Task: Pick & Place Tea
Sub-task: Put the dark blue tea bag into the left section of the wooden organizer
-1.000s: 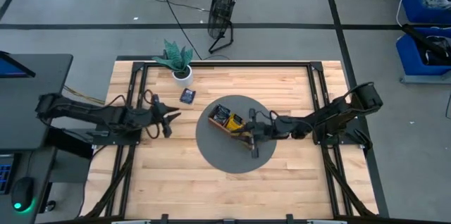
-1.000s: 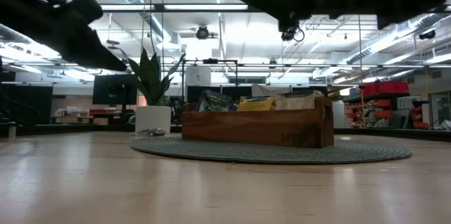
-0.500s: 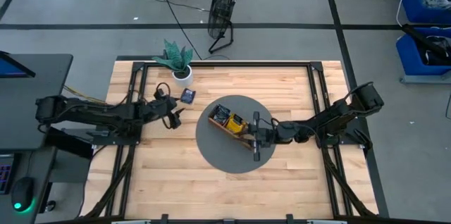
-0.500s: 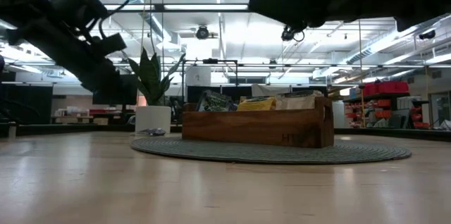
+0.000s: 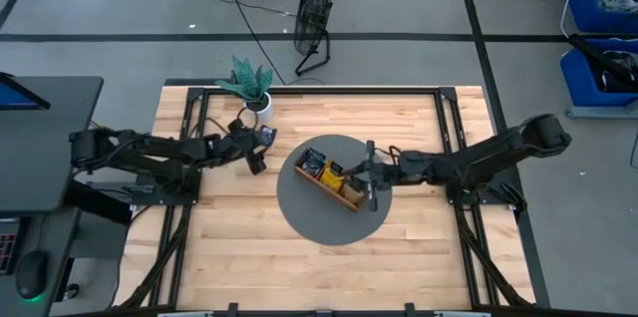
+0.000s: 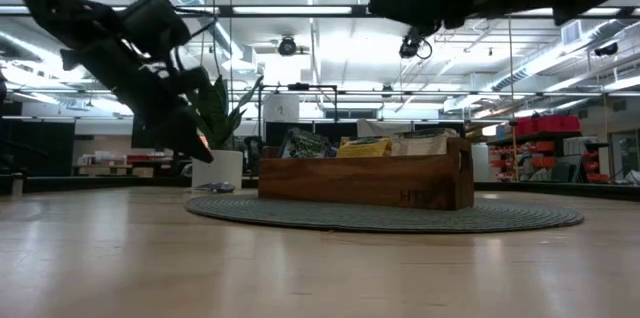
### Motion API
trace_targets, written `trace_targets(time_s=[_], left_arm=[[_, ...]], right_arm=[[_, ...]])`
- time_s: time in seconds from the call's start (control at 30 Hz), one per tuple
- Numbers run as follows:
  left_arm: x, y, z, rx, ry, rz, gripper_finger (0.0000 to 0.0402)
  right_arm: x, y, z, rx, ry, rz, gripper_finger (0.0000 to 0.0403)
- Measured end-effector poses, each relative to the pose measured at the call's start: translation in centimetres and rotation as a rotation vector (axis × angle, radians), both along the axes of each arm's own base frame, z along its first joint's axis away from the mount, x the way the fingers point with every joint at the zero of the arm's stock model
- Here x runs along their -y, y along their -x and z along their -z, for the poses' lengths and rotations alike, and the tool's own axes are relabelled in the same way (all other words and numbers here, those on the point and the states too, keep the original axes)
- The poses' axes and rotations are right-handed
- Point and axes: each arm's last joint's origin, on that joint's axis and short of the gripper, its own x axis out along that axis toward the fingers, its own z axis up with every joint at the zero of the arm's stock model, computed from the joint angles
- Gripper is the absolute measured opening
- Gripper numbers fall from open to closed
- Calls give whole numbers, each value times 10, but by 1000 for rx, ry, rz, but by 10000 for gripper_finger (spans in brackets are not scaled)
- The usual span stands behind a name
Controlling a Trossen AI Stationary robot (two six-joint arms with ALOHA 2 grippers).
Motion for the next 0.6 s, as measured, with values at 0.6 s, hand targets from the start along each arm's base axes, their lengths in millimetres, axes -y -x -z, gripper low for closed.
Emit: trace_targets(time_s=[0.6], left_arm=[[-20, -30, 26, -207, 29, 82, 248]], right_arm=[[5, 17, -9, -84, -20, 32, 71]])
